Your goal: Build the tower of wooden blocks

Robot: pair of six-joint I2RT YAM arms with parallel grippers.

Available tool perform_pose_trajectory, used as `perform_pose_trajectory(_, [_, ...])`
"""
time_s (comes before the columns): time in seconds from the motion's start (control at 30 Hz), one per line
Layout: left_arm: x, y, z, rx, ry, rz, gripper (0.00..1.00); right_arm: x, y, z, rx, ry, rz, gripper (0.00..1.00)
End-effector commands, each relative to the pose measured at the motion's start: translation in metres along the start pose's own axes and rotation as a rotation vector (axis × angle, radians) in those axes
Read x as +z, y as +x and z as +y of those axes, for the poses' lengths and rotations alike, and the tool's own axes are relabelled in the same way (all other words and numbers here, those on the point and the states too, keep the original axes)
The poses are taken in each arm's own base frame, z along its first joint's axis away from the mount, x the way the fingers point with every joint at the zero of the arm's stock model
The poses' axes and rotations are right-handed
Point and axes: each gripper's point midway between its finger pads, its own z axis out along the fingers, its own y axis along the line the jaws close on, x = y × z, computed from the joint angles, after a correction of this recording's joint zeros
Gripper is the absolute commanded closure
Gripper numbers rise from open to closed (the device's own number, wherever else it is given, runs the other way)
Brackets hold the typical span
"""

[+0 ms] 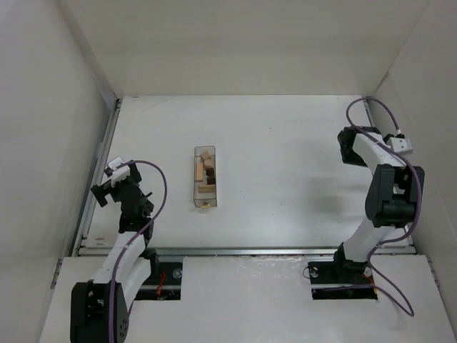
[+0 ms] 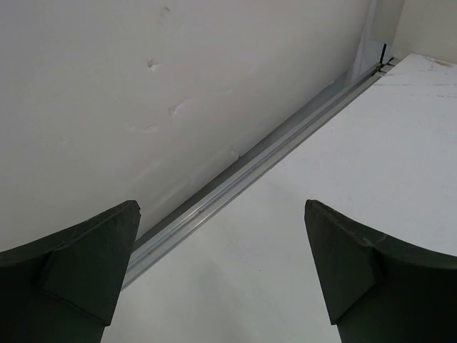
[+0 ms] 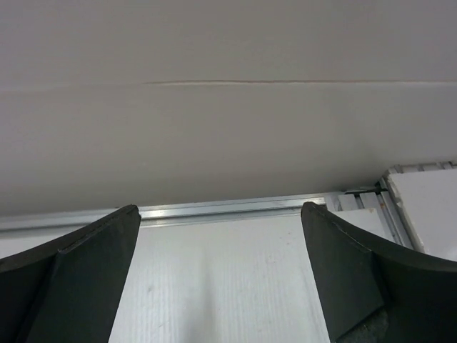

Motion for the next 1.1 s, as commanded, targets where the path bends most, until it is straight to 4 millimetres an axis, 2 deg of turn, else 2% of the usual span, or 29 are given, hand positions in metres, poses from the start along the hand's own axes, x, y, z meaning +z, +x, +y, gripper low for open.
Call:
perform_pose_trajectory(0.0, [-0.003,-0.013,0.002,-0.049,0.001,-0.053,0.00,-0.020,-0.065,0.012,-0.025,-0.093,-0.146,0.00])
perform_pose_trajectory(0.07, [-0.003,-0.015,0.002,-0.056,0.009,-0.062,0.00,-0.034,-0.086,0.019,-0.058,-0.134,-0.189,0.00])
perform_pose_trajectory(0.1, [-0.003,-0.015,0.002,-0.056,0.009,-0.062,0.00,-0.056,-0.098,0.028,-0.026,-0.200,-0.197,0.00])
perform_pose_trajectory(0.13, [-0.003,-0.015,0.002,-0.056,0.009,-0.062,0.00,-0.071,-0.101,0.034,-0.031,-0.241,-0.199,0.00])
perform_pose_trajectory(0.2, [-0.001,-0.021,-0.006,-0.015,0.064,-0.070,0.00,-0.105,-0.118,0.041,-0.091,-0.329,-0.271,0.00])
perform_pose_trajectory(0.23, [0.000,-0.013,-0.016,0.071,0.123,-0.030,0.00,-0.142,-0.120,0.050,-0.112,-0.425,-0.309,0.00])
perform_pose_trajectory(0.27, [0.004,-0.042,-0.033,0.100,0.210,-0.044,0.00,-0.161,-0.116,0.057,-0.163,-0.464,-0.353,0.00])
perform_pose_trajectory(0.3, [-0.001,-0.054,-0.068,0.171,0.438,-0.055,0.00,-0.177,-0.114,0.060,-0.261,-0.486,-0.383,0.00])
perform_pose_trajectory(0.33, [-0.014,-0.041,-0.082,0.288,0.583,0.029,0.00,-0.199,-0.119,0.066,-0.262,-0.527,-0.389,0.00])
perform_pose_trajectory(0.37, [-0.018,-0.053,-0.095,0.328,0.675,0.019,0.00,-0.211,-0.110,0.071,-0.313,-0.548,-0.391,0.00])
perform_pose_trajectory(0.4, [-0.022,-0.091,-0.114,0.300,0.777,-0.033,0.00,-0.220,-0.105,0.072,-0.372,-0.569,-0.373,0.00])
perform_pose_trajectory(0.43, [-0.024,-0.104,-0.120,0.282,0.813,-0.031,0.00,-0.229,-0.103,0.073,-0.396,-0.590,-0.362,0.00])
perform_pose_trajectory(0.47, [-0.029,-0.109,-0.127,0.290,0.863,-0.013,0.00,-0.248,-0.107,0.073,-0.397,-0.636,-0.346,0.00])
perform_pose_trajectory(0.5, [-0.026,-0.135,-0.136,0.276,0.891,-0.042,0.00,-0.257,-0.105,0.072,-0.428,-0.654,-0.349,0.00])
perform_pose_trajectory(0.53, [-0.033,-0.139,-0.147,0.291,0.957,-0.042,0.00,-0.269,-0.105,0.067,-0.484,-0.686,-0.369,0.00])
perform_pose_trajectory(0.6, [-0.032,-0.150,-0.159,0.302,0.986,-0.045,0.00,-0.280,-0.108,0.060,-0.533,-0.720,-0.374,0.00])
perform_pose_trajectory(0.63, [-0.027,-0.157,-0.170,0.307,0.998,-0.038,0.00,-0.284,-0.102,0.056,-0.611,-0.748,-0.356,0.00])
perform_pose_trajectory(0.67, [-0.027,-0.160,-0.177,0.311,1.012,-0.031,0.00,-0.297,-0.098,0.060,-0.593,-0.796,-0.299,0.00])
perform_pose_trajectory(0.7, [-0.025,-0.155,-0.180,0.339,1.023,0.005,0.00,-0.307,-0.072,0.067,-0.727,-0.882,-0.260,0.00])
perform_pose_trajectory(0.73, [-0.023,-0.176,-0.186,0.331,1.029,-0.018,0.00,-0.325,-0.076,0.065,-0.813,-1.145,-0.196,0.00])
perform_pose_trajectory(0.77, [-0.020,-0.168,-0.197,0.349,1.048,0.020,0.00,-0.372,-0.048,0.056,-0.944,-1.565,-0.125,0.00])
perform_pose_trajectory(0.8, [-0.020,-0.165,-0.198,0.365,1.057,0.056,0.00,-0.382,-0.060,0.067,-0.713,-1.608,-0.119,0.00])
perform_pose_trajectory(0.83, [-0.018,-0.168,-0.200,0.370,1.059,0.068,0.00,-0.376,-0.096,0.063,-0.538,-1.633,-0.084,0.00])
perform_pose_trajectory(0.9, [-0.014,-0.177,-0.210,0.375,1.057,0.085,0.00,-0.390,-0.116,0.067,-0.365,-1.755,0.058,0.00])
perform_pose_trajectory(0.93, [-0.015,-0.169,-0.211,0.396,1.067,0.131,0.00,-0.383,-0.119,0.077,-0.344,-1.778,0.079,0.00])
perform_pose_trajectory(0.97, [-0.013,-0.168,-0.219,0.425,1.076,0.145,0.00,-0.388,-0.117,0.077,-0.348,-1.829,0.100,0.00])
perform_pose_trajectory(1.0, [-0.019,-0.164,-0.228,0.464,1.109,0.153,0.00,-0.398,-0.113,0.076,-0.378,-1.904,0.119,0.00])
perform_pose_trajectory(1.03, [-0.027,-0.152,-0.229,0.540,1.148,0.195,0.00,-0.394,-0.114,0.082,-0.382,-1.904,0.130,0.00])
perform_pose_trajectory(1.07, [-0.033,-0.148,-0.235,0.574,1.176,0.216,0.00,-0.394,-0.103,0.088,-0.408,-1.902,0.146,0.00])
